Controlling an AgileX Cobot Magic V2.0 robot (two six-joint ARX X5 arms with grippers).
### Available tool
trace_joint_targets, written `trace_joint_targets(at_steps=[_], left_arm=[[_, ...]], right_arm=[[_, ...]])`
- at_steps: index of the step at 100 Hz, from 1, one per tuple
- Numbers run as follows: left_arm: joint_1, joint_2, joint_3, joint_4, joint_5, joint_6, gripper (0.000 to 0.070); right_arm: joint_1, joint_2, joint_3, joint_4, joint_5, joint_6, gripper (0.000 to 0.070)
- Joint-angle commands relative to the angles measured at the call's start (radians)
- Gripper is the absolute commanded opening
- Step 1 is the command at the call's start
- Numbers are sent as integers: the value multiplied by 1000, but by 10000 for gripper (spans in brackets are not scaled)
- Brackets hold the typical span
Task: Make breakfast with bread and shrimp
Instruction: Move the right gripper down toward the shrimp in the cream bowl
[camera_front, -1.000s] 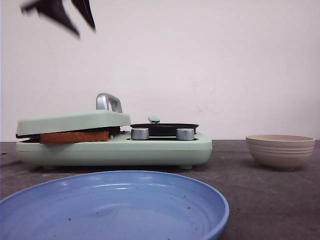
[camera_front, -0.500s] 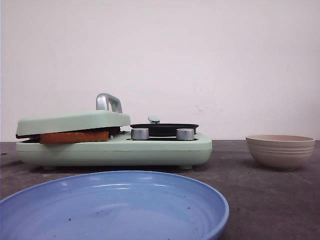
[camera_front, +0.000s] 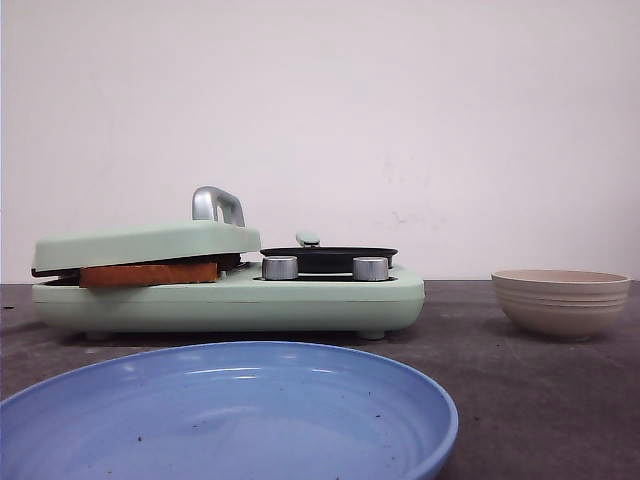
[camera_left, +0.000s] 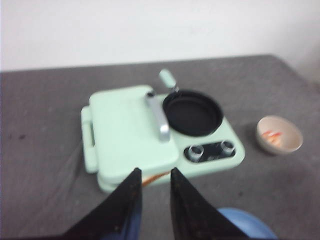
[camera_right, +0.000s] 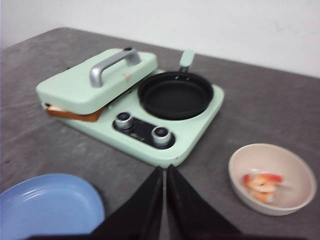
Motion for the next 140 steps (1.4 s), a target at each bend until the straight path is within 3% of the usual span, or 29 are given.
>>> trace_joint_targets(at_steps=[1,15,29,40,62,66,75,80,97,117,140], left_arm=[[-4,-14,-35,9,-3,6,15],[-4,-71,-156,20,-3,-42,15],[-4,-129,-247,78,-2,-65,15],[-4,-153,-267,87,-3,-69,15],[-4,-184,-267,76,-3,-68,15],[-4,-190,-267,73,-3,-68,15],[-4,-206,-267,63,-3,-68,15],[-4,-216,-267,53,-3,-68,15],[-4,-248,-267,29,-3,-68,15],[-4,-277,-267,26,-3,-69,15],[-4,-280,-267,27,-3,-68,15]], right_arm=[[8,21,4,10,-23,57,3],[6,85,4,22,-90,172,3],[-14,177,29,92,-205,223,3],[-58,263,120,69,-249,204,3],[-244,448,380,-97,-260,63,7],[-288,480,415,-113,-261,56,37],[-386,547,462,-121,-289,43,203],[-437,585,468,-117,-307,43,245],[-570,730,468,-141,-330,36,259],[-660,886,468,-138,-322,80,361],[-669,1016,468,-109,-296,124,359]])
